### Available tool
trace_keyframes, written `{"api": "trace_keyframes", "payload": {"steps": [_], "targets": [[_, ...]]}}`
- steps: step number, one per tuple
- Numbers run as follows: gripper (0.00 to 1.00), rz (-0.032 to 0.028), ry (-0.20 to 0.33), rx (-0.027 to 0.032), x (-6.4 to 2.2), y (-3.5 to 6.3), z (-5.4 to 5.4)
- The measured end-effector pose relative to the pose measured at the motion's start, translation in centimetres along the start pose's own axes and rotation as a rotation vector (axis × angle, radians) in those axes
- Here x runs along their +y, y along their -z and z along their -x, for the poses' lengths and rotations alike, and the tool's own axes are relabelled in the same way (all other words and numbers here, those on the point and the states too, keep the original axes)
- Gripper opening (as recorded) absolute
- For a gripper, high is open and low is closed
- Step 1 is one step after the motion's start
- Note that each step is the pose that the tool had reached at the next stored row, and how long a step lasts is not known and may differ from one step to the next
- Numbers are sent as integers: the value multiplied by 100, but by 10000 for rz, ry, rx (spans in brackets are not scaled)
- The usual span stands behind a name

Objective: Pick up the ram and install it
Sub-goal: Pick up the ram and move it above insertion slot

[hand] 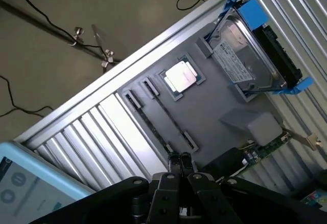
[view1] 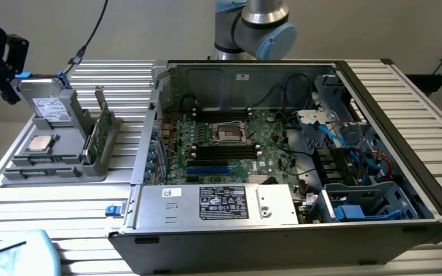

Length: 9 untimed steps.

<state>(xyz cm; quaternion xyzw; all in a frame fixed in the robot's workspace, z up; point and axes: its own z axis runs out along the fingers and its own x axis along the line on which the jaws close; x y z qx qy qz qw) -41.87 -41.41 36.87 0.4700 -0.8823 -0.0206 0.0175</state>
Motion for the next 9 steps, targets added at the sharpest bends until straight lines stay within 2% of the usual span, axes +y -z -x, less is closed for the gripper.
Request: {"api": "trace_keyframes", "payload": {"steps": [9], "targets": [[11, -19, 1644, 87, -1, -20, 0]]}}
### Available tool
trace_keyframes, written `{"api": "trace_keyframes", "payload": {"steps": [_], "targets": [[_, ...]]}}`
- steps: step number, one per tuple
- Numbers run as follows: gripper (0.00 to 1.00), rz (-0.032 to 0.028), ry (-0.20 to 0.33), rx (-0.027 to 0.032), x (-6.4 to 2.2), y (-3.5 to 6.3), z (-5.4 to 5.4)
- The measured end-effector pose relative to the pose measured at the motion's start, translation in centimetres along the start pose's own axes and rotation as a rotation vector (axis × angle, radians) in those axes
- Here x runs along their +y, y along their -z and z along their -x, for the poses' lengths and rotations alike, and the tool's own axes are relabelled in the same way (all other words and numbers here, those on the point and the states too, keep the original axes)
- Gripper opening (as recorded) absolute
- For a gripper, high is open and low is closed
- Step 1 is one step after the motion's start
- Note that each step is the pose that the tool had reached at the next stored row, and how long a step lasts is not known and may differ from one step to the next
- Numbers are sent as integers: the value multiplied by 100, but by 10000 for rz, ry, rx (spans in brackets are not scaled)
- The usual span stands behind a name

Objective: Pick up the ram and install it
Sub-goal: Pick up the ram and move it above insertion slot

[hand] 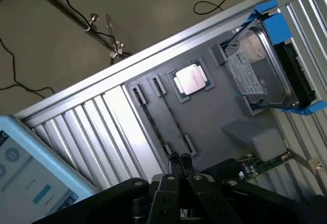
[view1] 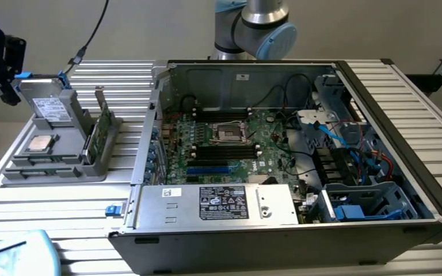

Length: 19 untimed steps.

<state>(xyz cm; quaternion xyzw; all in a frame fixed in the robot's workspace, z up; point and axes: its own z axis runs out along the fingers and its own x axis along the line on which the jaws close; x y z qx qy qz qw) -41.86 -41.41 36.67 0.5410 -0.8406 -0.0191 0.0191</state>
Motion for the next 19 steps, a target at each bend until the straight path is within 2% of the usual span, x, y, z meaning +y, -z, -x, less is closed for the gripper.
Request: {"api": "trace_keyframes", "payload": {"steps": [19], "targets": [[11, -41, 3629, 192, -2, -32, 0]]}}
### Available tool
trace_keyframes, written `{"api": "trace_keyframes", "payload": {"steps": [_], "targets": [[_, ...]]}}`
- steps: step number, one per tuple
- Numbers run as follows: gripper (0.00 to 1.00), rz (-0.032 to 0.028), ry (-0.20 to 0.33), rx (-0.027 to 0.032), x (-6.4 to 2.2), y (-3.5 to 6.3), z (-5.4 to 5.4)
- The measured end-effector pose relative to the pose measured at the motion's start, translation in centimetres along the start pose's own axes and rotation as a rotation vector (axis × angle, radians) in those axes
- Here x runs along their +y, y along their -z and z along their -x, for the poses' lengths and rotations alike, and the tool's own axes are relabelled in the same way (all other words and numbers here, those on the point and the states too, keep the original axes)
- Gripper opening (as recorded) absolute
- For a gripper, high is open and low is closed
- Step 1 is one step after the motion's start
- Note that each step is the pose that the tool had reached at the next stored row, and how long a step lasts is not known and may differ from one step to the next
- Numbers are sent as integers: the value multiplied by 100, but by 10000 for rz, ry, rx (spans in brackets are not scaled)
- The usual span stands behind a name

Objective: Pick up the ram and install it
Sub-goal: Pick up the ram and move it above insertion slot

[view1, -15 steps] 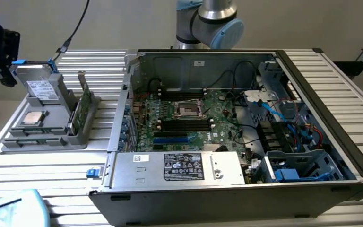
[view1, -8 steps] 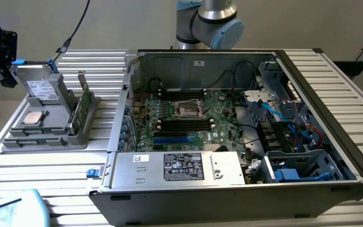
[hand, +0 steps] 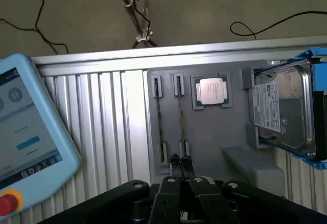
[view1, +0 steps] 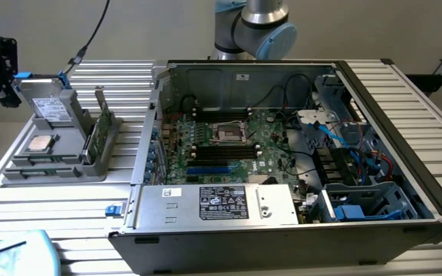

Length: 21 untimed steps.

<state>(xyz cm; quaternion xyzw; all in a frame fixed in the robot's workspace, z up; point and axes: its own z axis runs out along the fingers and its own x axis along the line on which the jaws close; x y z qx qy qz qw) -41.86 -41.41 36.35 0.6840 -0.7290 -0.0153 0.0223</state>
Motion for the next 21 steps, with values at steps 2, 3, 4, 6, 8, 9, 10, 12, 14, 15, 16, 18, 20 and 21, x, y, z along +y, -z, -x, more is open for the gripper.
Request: {"api": "trace_keyframes", "payload": {"steps": [2, 3, 4, 6, 8, 9, 10, 12, 14, 15, 16, 18, 20, 21], "targets": [[11, -4, 359, 19, 0, -3, 0], [11, -6, 539, 28, 0, -4, 0], [11, -8, 735, 38, 0, -5, 0], [11, 0, 1087, 56, 0, -6, 0], [11, 5, 1156, 61, 0, -6, 0], [11, 6, 1157, 62, 0, -6, 0], [11, 6, 1157, 62, 0, -6, 0], [11, 6, 1157, 62, 0, -5, 0], [18, 6, 1157, 62, 0, -6, 0], [24, 6, 1157, 61, 0, -6, 0], [31, 7, 1157, 62, 0, -5, 0], [31, 6, 1157, 62, 0, -5, 0], [37, 6, 1157, 62, 0, -5, 0], [37, 7, 1157, 62, 2, -8, 0]]}}
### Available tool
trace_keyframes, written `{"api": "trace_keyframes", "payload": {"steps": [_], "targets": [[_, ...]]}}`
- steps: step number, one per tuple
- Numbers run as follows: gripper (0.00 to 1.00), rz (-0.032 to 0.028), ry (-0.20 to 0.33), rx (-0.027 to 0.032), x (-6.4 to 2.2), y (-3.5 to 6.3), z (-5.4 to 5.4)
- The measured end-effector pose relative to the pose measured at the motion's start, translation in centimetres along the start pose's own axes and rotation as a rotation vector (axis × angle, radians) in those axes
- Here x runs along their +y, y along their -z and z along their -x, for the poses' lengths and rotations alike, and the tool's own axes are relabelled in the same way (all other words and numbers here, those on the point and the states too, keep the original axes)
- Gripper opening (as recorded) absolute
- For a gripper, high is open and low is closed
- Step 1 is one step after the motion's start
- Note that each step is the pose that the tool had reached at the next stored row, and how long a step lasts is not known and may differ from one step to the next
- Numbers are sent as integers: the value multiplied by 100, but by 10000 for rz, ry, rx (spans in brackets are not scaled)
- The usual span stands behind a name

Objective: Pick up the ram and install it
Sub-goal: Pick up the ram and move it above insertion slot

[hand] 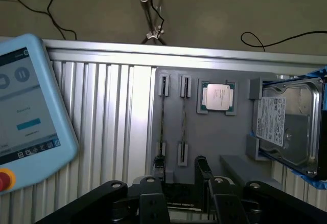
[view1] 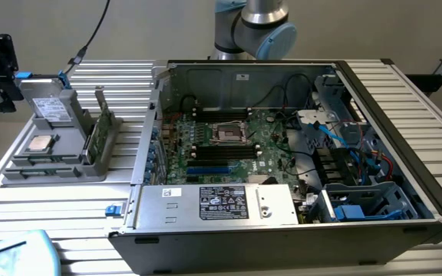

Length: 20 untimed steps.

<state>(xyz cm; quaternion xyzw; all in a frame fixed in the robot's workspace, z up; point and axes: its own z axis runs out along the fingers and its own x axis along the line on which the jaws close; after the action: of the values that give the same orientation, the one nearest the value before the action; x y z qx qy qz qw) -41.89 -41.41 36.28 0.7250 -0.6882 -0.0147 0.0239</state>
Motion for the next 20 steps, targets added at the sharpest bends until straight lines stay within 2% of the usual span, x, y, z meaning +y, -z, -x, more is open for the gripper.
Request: {"api": "trace_keyframes", "payload": {"steps": [5, 20], "targets": [[37, -1, 0, 0, 15, -54, 1], [37, 0, -1, 0, 37, -317, 3]]}}
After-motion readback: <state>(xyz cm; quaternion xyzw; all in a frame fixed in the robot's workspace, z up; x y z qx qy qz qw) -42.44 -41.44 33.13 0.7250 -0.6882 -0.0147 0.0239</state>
